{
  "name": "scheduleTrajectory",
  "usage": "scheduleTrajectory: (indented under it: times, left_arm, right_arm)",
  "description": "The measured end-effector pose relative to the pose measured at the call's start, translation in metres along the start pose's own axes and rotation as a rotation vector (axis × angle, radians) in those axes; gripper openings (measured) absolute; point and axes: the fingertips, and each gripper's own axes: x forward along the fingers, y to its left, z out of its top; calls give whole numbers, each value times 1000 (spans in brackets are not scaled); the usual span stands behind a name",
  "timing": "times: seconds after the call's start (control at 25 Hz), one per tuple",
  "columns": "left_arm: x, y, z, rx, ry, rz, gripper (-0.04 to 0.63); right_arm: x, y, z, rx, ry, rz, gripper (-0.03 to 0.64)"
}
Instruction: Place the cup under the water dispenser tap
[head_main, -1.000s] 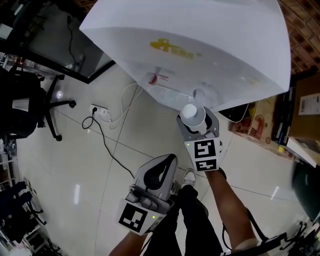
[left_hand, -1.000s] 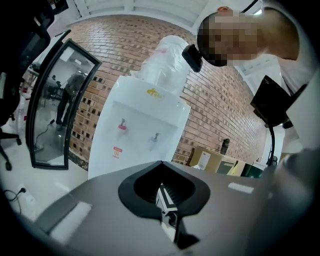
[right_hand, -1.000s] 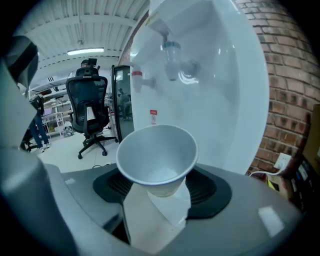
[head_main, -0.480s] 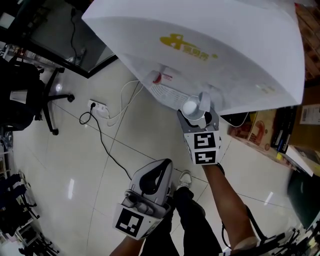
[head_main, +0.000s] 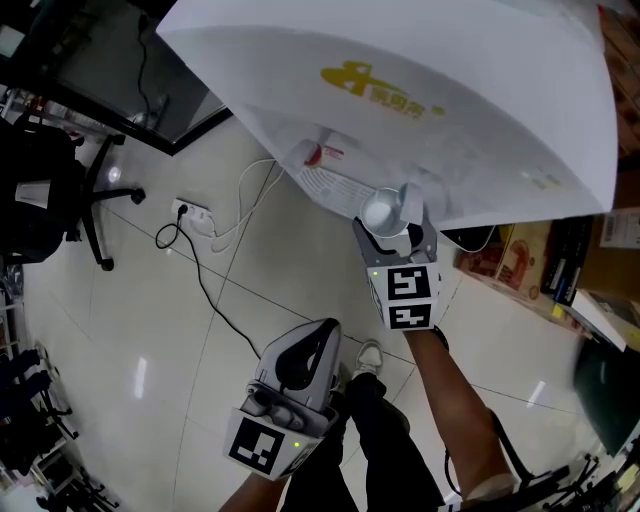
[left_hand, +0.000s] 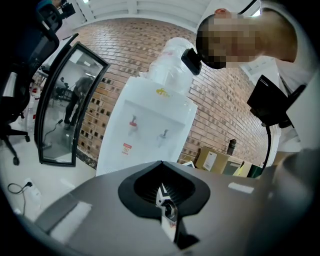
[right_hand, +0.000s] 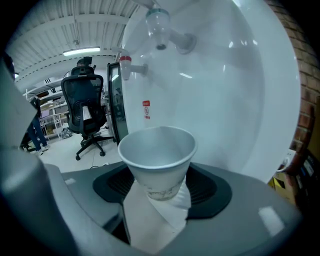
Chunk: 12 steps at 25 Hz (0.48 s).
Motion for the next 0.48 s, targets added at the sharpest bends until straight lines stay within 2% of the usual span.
scheduleTrajectory:
  times: [0.24, 0.48]
  left_arm:
    - [0, 0, 1, -3, 5, -6, -12]
    - [-1, 0, 1, -2, 7, -12, -12]
  right_arm:
    - [1, 1, -4, 15, 10, 10, 365]
    - [-4, 1, -6, 25, 9, 9, 367]
